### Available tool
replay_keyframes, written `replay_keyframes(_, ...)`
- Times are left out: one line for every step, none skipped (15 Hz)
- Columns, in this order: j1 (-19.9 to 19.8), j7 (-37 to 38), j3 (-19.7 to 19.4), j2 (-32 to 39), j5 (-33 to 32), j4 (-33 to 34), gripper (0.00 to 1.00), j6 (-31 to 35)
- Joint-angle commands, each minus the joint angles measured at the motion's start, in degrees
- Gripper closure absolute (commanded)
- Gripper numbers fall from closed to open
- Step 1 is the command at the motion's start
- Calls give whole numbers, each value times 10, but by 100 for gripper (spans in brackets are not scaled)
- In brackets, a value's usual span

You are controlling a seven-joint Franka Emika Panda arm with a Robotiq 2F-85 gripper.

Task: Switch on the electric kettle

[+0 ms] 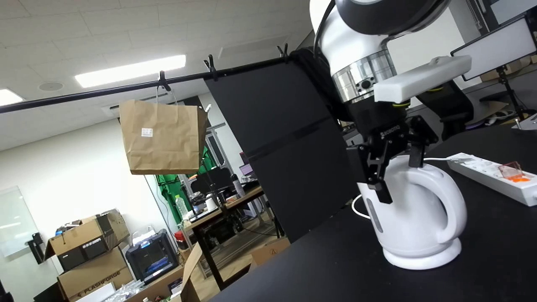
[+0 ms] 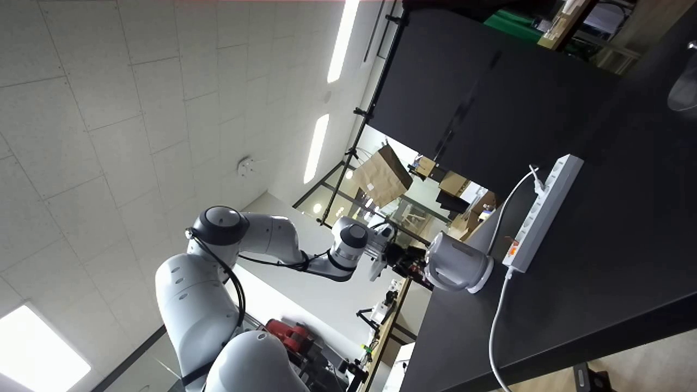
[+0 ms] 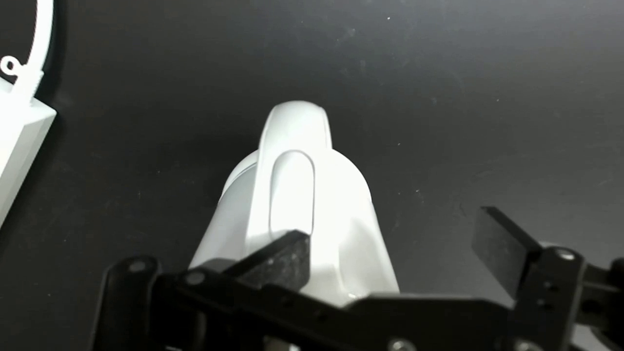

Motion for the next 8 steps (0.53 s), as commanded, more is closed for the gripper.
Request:
replay_keyframes(8, 5, -4, -15, -10, 8, 0, -9)
replay_keyframes(9, 5, -3, -23, -11, 7, 0, -7)
replay_keyframes(12, 9, -4, -36, -16, 3, 0, -1)
replay_keyframes(13, 7, -2, -48, -17, -1, 0, 4)
replay_keyframes(10, 0, 4, -60, -13, -4, 0, 8)
replay_keyframes(7, -7, 9, -70, -7, -6, 0, 9)
replay_keyframes(5, -10, 13, -79, -4, -6, 0, 8)
replay_keyframes(4, -12, 15, -86, -4, -8, 0, 10)
